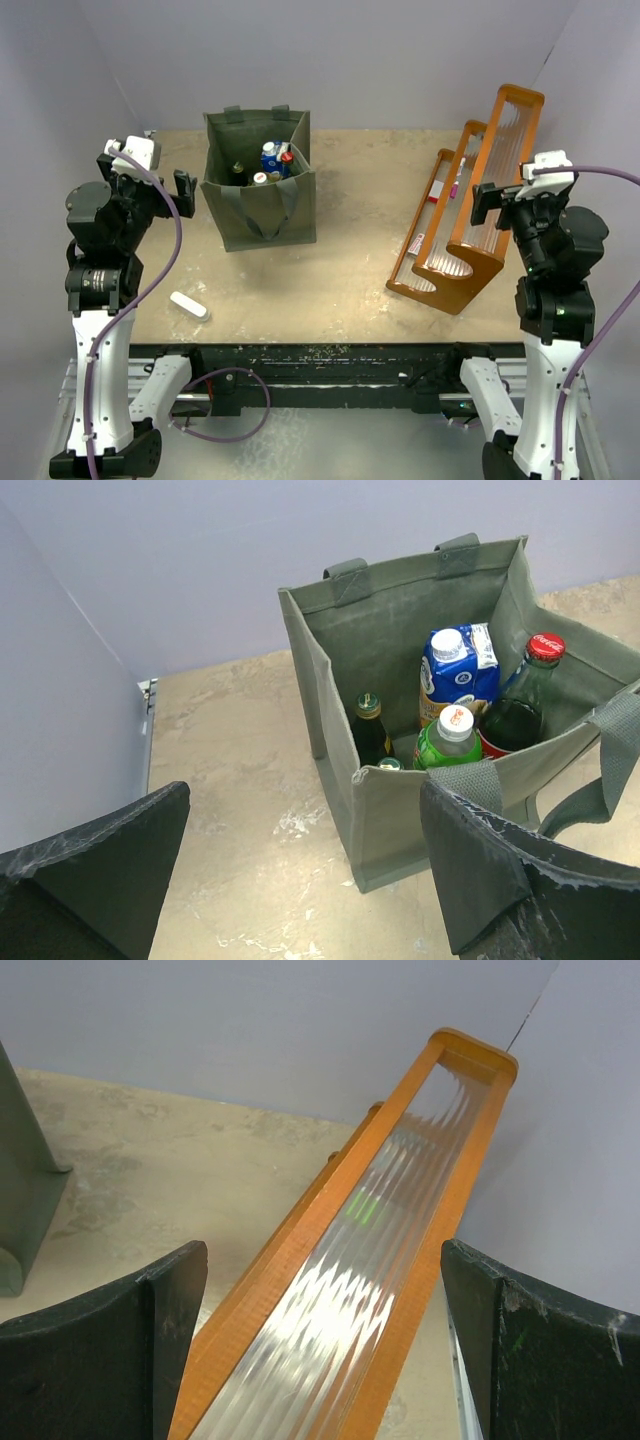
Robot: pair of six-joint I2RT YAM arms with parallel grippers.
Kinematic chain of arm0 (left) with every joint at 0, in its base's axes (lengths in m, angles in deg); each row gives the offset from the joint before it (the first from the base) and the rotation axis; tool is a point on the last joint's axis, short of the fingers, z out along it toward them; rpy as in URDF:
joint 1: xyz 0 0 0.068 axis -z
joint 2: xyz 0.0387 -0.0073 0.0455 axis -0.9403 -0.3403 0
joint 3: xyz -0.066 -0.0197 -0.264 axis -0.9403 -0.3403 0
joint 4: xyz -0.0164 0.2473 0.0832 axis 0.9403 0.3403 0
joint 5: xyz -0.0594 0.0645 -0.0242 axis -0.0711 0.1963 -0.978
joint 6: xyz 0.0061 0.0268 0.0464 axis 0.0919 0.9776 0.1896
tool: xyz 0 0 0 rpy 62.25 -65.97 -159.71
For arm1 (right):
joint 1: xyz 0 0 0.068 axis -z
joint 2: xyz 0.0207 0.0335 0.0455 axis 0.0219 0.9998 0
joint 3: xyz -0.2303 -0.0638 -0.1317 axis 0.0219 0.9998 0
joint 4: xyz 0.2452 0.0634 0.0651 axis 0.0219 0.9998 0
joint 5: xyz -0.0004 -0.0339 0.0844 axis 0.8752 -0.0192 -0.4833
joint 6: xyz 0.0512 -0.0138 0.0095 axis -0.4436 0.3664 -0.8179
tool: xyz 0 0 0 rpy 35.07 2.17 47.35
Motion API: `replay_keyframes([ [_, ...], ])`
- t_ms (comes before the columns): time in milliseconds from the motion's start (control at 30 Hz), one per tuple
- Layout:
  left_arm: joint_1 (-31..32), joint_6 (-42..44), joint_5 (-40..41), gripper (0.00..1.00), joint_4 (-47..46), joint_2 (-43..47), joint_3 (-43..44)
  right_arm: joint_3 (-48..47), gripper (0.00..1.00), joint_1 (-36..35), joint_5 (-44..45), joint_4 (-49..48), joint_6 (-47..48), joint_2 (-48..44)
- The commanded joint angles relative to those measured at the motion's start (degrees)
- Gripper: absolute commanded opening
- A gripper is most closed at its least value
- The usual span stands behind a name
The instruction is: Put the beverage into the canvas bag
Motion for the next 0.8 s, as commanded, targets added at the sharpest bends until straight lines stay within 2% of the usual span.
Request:
replay_keyframes([
  [0, -0.42, 0.73, -0.01, 0.99, -2.98, 0.25, -0.39, 0.27, 1.0, 0.24, -1.35, -3.04, -1.18, 0.47],
  [767, -0.48, 0.76, -0.45, 0.99, -3.65, 0.1, -1.16, 1.84, 1.0, 0.24, -1.5, -3.75, -1.11, -0.18],
])
